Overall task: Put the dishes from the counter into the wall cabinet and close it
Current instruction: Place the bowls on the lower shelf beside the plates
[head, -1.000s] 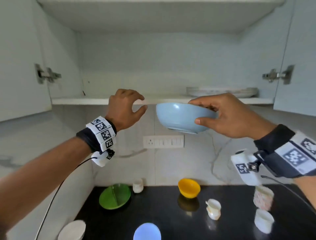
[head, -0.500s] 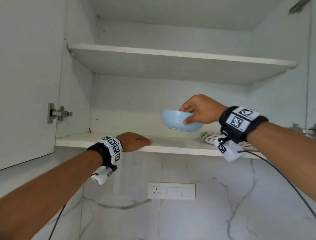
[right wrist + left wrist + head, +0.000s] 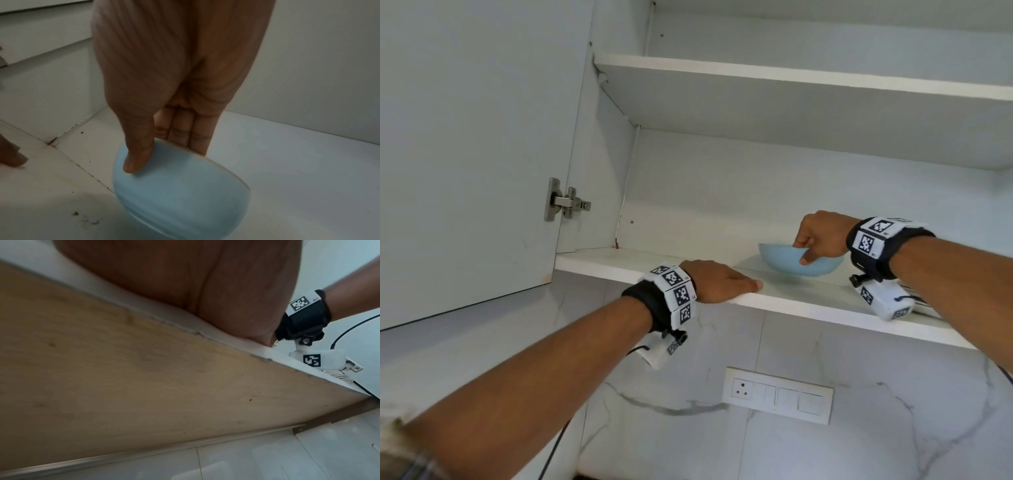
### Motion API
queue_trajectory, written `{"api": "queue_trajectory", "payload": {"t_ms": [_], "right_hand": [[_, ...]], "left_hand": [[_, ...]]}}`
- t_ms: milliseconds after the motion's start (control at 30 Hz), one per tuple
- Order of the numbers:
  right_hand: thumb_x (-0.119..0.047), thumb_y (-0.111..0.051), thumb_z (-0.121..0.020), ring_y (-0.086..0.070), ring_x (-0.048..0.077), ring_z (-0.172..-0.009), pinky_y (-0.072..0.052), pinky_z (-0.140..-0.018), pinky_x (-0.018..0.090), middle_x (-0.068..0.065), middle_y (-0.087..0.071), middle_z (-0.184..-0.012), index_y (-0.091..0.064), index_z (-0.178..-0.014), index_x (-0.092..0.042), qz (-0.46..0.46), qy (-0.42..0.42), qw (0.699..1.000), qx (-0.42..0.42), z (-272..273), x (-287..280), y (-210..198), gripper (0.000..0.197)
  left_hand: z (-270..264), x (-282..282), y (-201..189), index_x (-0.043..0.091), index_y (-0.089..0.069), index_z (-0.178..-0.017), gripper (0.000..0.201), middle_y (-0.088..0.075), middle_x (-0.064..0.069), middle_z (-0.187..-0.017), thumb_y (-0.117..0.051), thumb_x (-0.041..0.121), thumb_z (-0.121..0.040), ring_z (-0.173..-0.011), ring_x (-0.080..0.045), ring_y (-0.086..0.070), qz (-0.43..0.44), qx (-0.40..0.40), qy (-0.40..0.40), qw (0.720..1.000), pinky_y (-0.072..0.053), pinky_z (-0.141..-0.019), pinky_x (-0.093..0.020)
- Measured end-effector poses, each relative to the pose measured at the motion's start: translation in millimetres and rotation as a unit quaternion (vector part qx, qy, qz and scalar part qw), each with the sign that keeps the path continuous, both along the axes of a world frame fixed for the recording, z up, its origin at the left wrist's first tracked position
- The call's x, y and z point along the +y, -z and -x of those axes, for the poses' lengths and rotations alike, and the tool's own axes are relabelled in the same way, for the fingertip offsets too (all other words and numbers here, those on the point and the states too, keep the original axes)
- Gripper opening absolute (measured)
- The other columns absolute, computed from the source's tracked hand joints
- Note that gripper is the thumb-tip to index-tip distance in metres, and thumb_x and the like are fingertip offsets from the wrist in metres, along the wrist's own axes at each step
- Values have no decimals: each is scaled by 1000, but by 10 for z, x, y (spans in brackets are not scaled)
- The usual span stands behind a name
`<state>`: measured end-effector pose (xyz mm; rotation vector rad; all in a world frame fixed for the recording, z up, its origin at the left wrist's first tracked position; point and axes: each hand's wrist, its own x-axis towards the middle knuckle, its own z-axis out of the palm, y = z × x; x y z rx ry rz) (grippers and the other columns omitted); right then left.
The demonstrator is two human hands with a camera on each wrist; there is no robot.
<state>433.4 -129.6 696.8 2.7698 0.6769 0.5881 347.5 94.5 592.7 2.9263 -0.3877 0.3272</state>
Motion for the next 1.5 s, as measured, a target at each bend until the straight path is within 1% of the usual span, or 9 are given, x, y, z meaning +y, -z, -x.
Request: {"api": "queue_trajectory", "payload": {"t_ms": [100,233,400,733,867,1033,1300,1400,1500], "right_hand": [[-27,-78,-80,-65,17,-96,-46,-81,25,-1,-73,-108,-73,-114,-18,-5,3,1000,2,-78,-11,32,35],[-26,-74,-84,-60,13,-86,-41,-75,23,-3,-74,-105,-73,-114,-20,-3,16,1000,-4,-134,-63,24,31],[-28,-72,-86,-58,13,-85,-39,-75,23,-3,-73,-108,-72,-115,-21,0,29,1000,-4,-127,-125,52,30],[-31,-78,-80,-61,17,-92,-46,-80,26,0,-72,-105,-73,-109,-19,17,62,998,-9,-29,-117,161,32],[-33,-76,-80,-59,17,-92,-47,-83,29,-1,-69,-102,-73,-107,-25,-7,78,997,-27,204,-353,120,29],[-43,-71,-81,-62,20,-94,-51,-86,33,-3,-68,-103,-73,-100,-31,-18,60,997,-39,342,-222,65,23],[-45,-65,-83,-62,19,-93,-46,-77,29,-12,-66,-95,-72,-94,-37,6,43,999,-32,920,-381,288,15],[-42,-61,-86,-62,19,-92,-49,-79,31,-14,-66,-93,-71,-96,-38,9,19,999,-33,1174,-429,500,15],[-42,-59,-88,-62,21,-97,-49,-80,33,-11,-69,-104,-69,-107,-35,5,-14,998,-55,1380,-446,769,22]], "left_hand": [[2,4,3,49,-39,-143,61,-36,10,-155,-20,76,-91,-143,-23,-32,2,0,4,1000,-23,-114,-39],[-3,7,-3,48,-41,-142,60,-37,10,-154,-21,74,-92,-142,-22,-33,5,-4,12,1000,-24,-112,-38],[4,7,-3,48,-42,-141,59,-39,11,-153,-22,74,-92,-141,-22,-34,9,-8,11,1000,-25,-112,-38],[-97,71,63,52,-43,-139,58,-41,13,-151,-22,77,-90,-140,-21,-36,17,-8,-4,1000,-28,-111,-38],[40,-82,10,52,-44,-138,57,-41,13,-151,-24,77,-90,-140,-21,-36,2,-13,9,1000,-26,-111,-38],[-69,49,6,51,-45,-138,57,-41,12,-151,-26,75,-90,-140,-21,-37,19,-11,-2,1000,-26,-112,-37],[-24,-6,5,48,-43,-141,57,-40,8,-153,-24,73,-93,-140,-23,-37,3,-25,-10,1000,-25,-112,-36],[16,-28,42,45,-46,-140,56,-47,4,-148,-21,69,-95,-133,-27,-45,-14,-57,-14,998,-33,-106,-37],[48,-13,119,38,-58,-130,55,-64,-1,-127,-20,63,-99,-112,-28,-58,-35,-132,-1,991,-43,-93,-36]]}}
